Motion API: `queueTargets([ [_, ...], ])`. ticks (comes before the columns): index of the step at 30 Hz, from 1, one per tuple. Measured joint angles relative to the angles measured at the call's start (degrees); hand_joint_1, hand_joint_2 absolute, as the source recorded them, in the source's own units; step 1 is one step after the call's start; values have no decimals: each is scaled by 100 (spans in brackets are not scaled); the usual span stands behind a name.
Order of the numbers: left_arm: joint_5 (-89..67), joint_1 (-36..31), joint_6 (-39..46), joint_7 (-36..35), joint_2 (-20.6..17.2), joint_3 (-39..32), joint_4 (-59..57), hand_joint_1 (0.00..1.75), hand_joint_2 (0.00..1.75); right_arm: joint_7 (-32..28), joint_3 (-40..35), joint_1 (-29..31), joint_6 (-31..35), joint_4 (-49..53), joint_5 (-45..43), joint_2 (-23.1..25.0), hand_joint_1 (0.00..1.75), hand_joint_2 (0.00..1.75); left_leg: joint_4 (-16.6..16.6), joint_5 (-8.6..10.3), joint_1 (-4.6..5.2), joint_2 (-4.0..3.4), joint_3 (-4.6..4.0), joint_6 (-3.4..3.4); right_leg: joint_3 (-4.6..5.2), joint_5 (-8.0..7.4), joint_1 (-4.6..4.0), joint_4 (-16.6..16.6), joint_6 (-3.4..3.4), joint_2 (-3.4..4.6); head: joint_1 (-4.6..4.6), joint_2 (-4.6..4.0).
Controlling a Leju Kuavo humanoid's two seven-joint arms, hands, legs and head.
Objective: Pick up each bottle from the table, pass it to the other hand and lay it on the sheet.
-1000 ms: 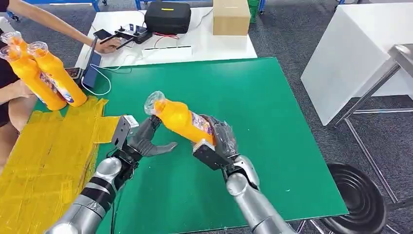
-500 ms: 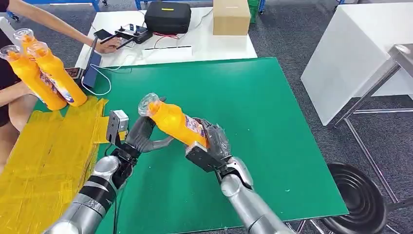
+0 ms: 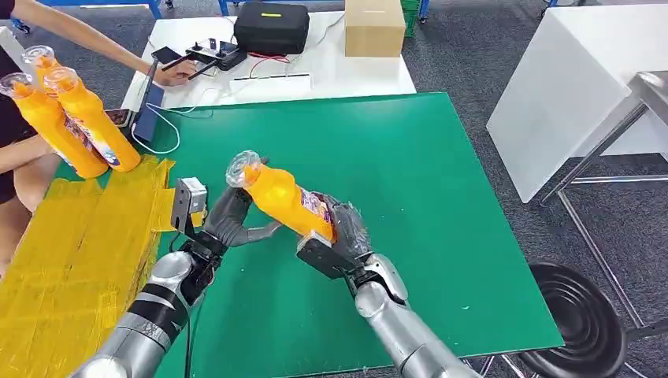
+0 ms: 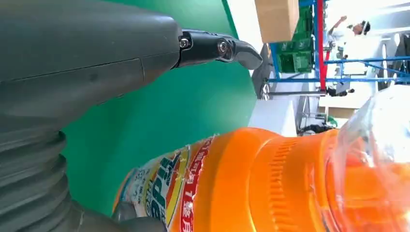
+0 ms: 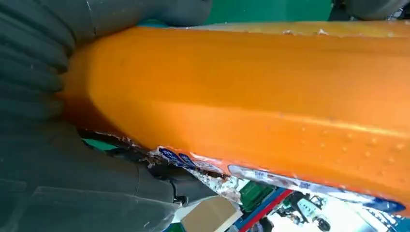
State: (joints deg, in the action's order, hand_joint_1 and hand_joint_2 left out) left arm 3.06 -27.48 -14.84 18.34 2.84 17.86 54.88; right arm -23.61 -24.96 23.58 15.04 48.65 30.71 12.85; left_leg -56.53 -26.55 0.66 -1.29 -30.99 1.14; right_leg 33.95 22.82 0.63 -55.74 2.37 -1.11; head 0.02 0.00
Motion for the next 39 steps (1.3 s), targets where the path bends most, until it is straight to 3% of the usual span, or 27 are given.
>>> queueTargets([
  [21,404,-33,-352,85,81,203,-79,0,175,-7,-474,315,-107,-566,70,573,175,175,0,1,0,-6,0,-2,3,0,0,-1,0,2,-2,0],
  [23,441,-32,-352,101,81,205,-90,26,175,-2,-512,331,-114,-601,26,592,175,175,0,1,0,-6,-1,-2,3,0,0,-1,0,2,0,2],
  [26,517,-24,-306,140,81,203,-92,26,175,42,-614,372,-105,-653,-94,605,175,175,0,1,-1,-6,-1,-2,3,0,-1,-1,0,2,0,0],
  [27,551,-19,-282,149,81,203,-92,106,175,55,-651,390,-103,-675,-127,605,175,175,0,1,-1,-6,-1,-2,3,0,-1,-1,0,2,-2,0],
  [28,557,-13,-262,153,81,201,-92,175,175,63,-688,411,-99,-704,-160,608,175,175,0,1,-1,-6,-1,-2,3,0,-1,-1,0,2,-2,0],
  [39,660,34,-170,170,87,181,-90,175,175,70,-815,468,-90,-824,-264,608,175,175,0,2,0,-6,-1,-2,3,0,-1,-1,0,2,-2,0],
])
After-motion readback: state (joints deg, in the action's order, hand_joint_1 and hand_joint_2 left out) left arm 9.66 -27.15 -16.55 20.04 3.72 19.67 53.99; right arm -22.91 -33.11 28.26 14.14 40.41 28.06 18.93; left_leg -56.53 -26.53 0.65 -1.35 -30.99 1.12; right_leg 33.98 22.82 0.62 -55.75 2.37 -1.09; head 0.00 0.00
